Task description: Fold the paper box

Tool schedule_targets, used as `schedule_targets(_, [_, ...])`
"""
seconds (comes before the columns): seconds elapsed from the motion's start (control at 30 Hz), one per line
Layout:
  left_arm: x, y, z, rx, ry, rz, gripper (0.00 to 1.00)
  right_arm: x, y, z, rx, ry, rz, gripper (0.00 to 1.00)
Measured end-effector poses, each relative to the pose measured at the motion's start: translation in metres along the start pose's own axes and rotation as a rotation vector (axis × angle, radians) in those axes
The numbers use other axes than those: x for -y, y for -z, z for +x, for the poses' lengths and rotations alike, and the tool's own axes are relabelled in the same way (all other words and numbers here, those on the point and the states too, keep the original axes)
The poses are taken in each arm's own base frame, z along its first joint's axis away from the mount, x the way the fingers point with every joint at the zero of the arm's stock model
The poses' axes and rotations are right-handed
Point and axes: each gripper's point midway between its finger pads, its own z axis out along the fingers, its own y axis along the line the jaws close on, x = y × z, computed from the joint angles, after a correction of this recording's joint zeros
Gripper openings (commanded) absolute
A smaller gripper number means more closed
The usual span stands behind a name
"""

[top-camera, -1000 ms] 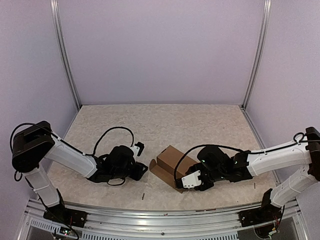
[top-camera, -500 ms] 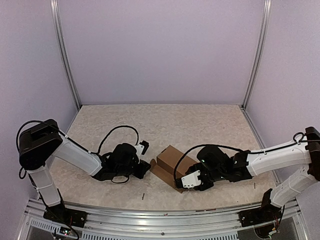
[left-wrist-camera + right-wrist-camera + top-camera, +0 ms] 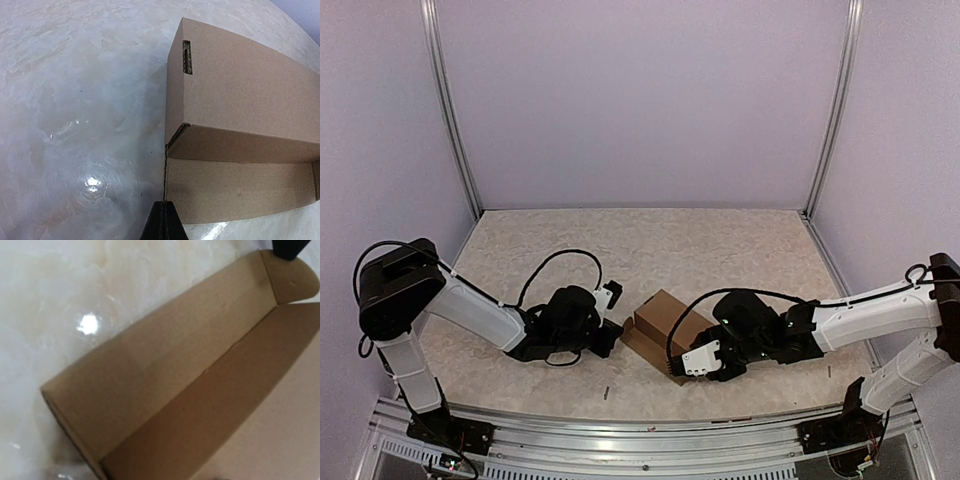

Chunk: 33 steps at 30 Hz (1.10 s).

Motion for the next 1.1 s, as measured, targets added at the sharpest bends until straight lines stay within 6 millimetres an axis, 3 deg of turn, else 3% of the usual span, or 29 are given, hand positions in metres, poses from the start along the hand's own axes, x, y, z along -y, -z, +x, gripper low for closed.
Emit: schedule_targets(1.1, [0.005,-0.012,-0.013,-0.08,-0.18,-0.126,0.0,0.001,-0.004,-0.001,-0.005,-0.001,-0.006,0.47])
